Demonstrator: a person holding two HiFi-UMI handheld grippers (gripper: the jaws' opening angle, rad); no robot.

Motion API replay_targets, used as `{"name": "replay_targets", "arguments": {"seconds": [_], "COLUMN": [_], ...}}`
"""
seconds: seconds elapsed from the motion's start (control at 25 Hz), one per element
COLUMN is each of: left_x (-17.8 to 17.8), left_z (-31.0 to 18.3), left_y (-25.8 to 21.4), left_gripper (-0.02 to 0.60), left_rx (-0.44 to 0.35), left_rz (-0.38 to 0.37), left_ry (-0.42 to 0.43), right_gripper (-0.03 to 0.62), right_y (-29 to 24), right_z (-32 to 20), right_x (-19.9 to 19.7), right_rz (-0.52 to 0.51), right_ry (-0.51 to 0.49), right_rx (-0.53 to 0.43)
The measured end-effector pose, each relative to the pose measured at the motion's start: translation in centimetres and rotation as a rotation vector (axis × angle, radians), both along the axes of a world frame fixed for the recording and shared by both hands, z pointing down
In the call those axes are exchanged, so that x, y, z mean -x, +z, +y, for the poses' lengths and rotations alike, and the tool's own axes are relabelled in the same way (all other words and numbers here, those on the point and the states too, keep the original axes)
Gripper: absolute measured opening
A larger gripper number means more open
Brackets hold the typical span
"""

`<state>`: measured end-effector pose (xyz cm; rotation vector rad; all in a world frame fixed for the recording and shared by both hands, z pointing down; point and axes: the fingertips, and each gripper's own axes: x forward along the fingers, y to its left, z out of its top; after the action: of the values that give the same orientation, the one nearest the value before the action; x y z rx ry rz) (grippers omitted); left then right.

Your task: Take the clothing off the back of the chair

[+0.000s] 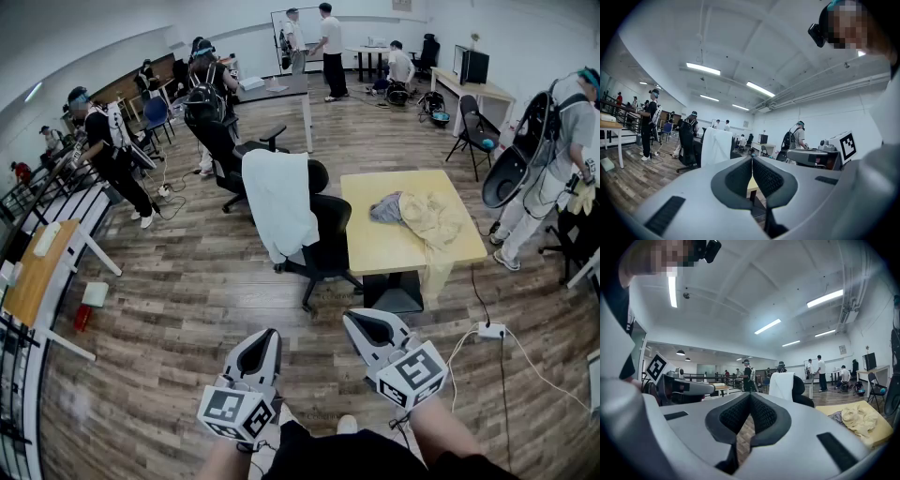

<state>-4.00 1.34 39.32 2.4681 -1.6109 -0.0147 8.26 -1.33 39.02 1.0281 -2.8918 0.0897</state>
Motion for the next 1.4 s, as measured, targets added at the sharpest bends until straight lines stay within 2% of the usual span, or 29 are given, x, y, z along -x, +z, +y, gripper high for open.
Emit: {"name": "replay_targets", "arguments": {"seconds": [1.4], "left_x": [1.9], "left_z": [1.2], "left_y": [-0.4], "left_gripper": [0.020], "left_rx": [-0.002], "left_rz": [0.016], "left_ry": [-0.004], "right_gripper": [0.013], "right_y": [-0.8], "right_z": [0.4], "right_x": [1.4], "right_rz": [-0.022], "right_ry": [-0.005], "right_rx": [0.014]}}
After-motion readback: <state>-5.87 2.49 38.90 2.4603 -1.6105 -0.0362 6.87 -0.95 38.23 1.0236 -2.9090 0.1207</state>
